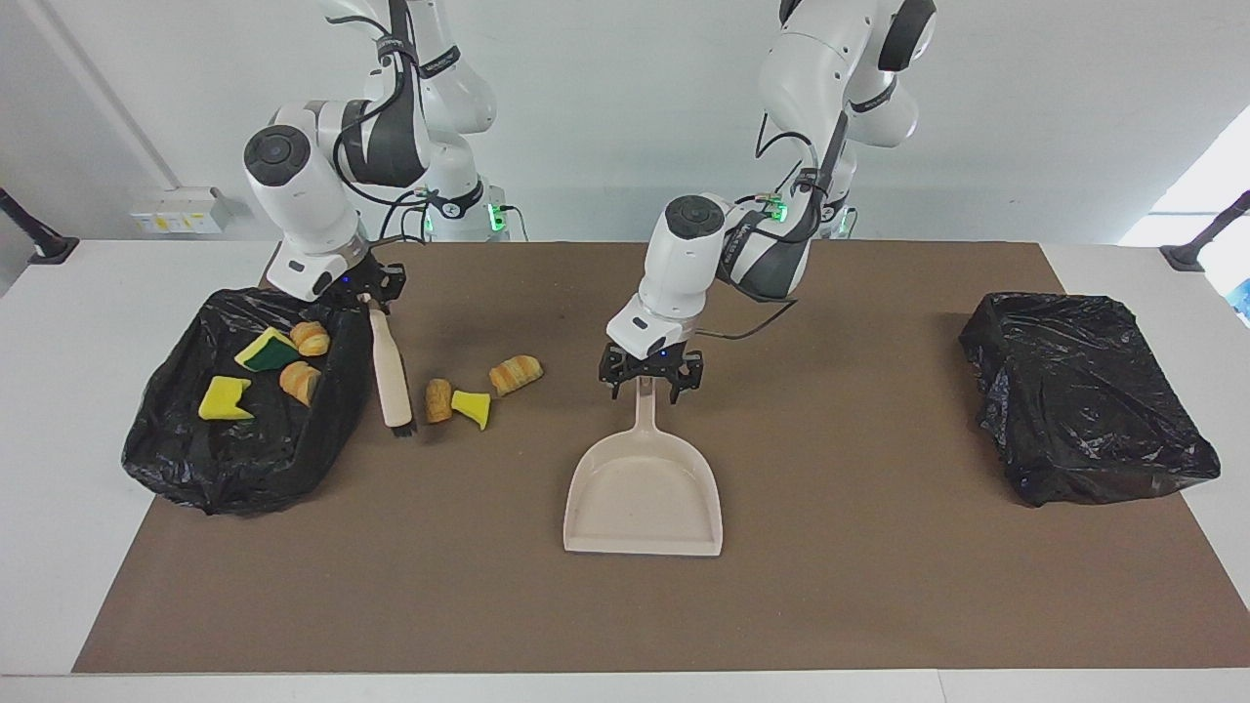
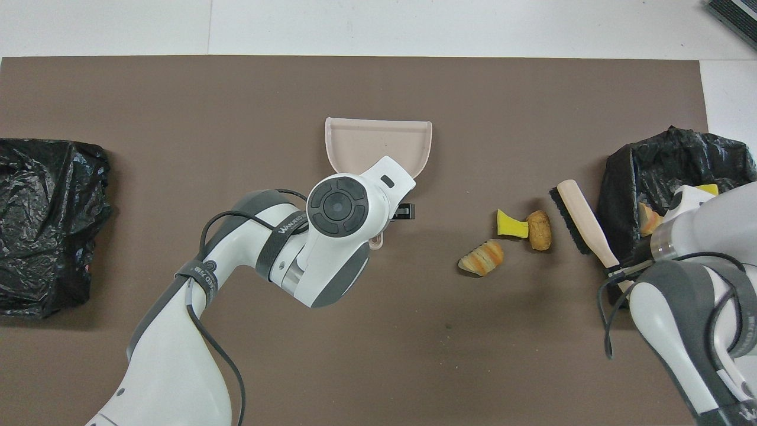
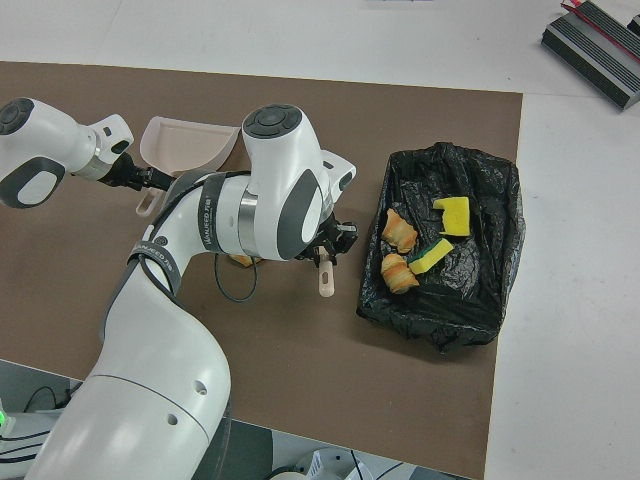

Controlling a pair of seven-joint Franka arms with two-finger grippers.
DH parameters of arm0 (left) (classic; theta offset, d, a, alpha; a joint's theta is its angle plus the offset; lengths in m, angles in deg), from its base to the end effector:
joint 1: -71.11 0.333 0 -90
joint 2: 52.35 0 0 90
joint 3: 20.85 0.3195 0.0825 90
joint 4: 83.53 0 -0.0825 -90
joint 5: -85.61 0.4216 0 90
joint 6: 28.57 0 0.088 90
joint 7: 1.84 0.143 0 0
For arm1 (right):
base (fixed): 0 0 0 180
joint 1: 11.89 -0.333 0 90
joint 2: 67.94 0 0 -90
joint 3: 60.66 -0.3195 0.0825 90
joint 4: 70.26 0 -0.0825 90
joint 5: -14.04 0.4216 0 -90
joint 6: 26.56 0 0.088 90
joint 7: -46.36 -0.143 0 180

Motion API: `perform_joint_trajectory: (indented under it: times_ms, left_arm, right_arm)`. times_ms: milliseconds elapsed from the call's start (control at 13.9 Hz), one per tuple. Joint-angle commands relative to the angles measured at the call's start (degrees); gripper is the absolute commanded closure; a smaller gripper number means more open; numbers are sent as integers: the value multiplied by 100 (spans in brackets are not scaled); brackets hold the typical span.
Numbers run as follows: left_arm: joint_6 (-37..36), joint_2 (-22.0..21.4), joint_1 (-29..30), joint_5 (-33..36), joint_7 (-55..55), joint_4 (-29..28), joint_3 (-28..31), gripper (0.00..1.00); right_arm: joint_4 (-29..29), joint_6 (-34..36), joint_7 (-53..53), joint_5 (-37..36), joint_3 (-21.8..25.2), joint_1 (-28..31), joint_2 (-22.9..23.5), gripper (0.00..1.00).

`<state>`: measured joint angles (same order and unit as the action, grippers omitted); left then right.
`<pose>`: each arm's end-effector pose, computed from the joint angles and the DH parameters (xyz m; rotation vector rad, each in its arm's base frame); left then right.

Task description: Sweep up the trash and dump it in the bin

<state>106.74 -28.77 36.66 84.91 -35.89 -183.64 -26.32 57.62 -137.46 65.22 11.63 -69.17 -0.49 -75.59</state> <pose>0.5511 -0.4556 0.3065 2.9720 -0.1231 0.2019 0.5079 -0.0300 0.3637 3.0711 0.4548 -0.2683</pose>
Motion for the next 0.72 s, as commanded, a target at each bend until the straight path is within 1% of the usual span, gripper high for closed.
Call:
perform_joint_trajectory:
  times_ms: [0,143,215,359,502,574,646]
  left_arm:
    - [-83,-21,-88,280,74,-35,99,60]
    - [-328,-38,-114,544,143,-44,99,89]
    - [-486,-56,-123,545,266,-35,99,100]
    - [-680,-82,-105,545,398,-35,99,100]
    - [-820,-126,-53,554,626,-35,116,100]
    - [-1013,-196,-44,562,854,-9,134,100]
    - [-1215,-353,-17,563,1161,-9,160,100]
  right_arm:
    - [438,-379,30,38,-90,108,-123,100]
    - [649,-529,-189,39,-98,81,-193,100]
    - [737,-599,-303,65,-107,29,-176,100]
    - [913,-792,-436,205,-116,-7,-149,100]
    - [940,-811,-751,214,-116,-286,-149,100]
    - [940,-802,-901,223,-116,-349,-158,100]
    - [940,-793,-1059,241,-116,-489,-158,100]
